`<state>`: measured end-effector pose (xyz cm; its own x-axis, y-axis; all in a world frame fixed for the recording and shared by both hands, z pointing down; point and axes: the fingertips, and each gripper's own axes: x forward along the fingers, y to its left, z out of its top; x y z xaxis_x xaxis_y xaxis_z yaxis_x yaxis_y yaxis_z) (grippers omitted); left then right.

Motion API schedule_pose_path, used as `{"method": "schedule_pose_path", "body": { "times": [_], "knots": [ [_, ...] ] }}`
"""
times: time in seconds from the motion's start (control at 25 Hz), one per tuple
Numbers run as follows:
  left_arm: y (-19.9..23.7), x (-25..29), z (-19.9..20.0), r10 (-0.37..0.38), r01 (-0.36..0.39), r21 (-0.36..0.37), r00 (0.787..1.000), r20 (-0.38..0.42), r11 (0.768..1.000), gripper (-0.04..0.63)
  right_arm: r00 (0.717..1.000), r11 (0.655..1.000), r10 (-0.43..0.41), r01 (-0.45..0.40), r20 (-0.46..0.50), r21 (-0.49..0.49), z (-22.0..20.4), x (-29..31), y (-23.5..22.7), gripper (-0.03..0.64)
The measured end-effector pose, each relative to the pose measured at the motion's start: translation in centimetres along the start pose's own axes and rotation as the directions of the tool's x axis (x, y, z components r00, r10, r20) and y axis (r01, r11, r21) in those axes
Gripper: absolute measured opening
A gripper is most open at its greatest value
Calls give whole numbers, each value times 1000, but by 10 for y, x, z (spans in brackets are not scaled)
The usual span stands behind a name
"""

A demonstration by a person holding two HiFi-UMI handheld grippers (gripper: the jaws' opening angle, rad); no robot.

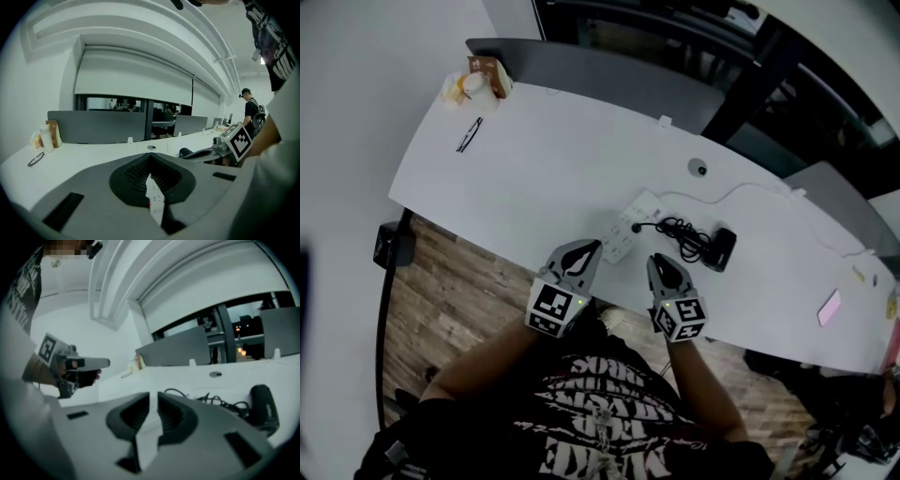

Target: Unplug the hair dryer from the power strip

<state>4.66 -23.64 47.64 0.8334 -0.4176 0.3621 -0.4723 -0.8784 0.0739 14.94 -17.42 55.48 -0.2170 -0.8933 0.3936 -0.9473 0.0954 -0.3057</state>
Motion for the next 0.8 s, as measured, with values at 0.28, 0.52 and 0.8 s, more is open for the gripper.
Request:
{"method": "schedule_pose_path", "body": {
  "times": [0.28,0.52,0.8],
  "knots": [
    [6,63,-47,-75,70,-62,993,-91,996,25,995,999,-3,0,-99,-34,-20,55,-12,130],
    [2,118,-107,-121,80,-165,960,-254,983,26,990,999,-29,27,-134,-17,-31,85,-25,130],
    [-14,141,-148,-153,119,-110,905,-398,987,25,992,996,-90,89,-92,-24,-22,107,-32,95]
  ]
}}
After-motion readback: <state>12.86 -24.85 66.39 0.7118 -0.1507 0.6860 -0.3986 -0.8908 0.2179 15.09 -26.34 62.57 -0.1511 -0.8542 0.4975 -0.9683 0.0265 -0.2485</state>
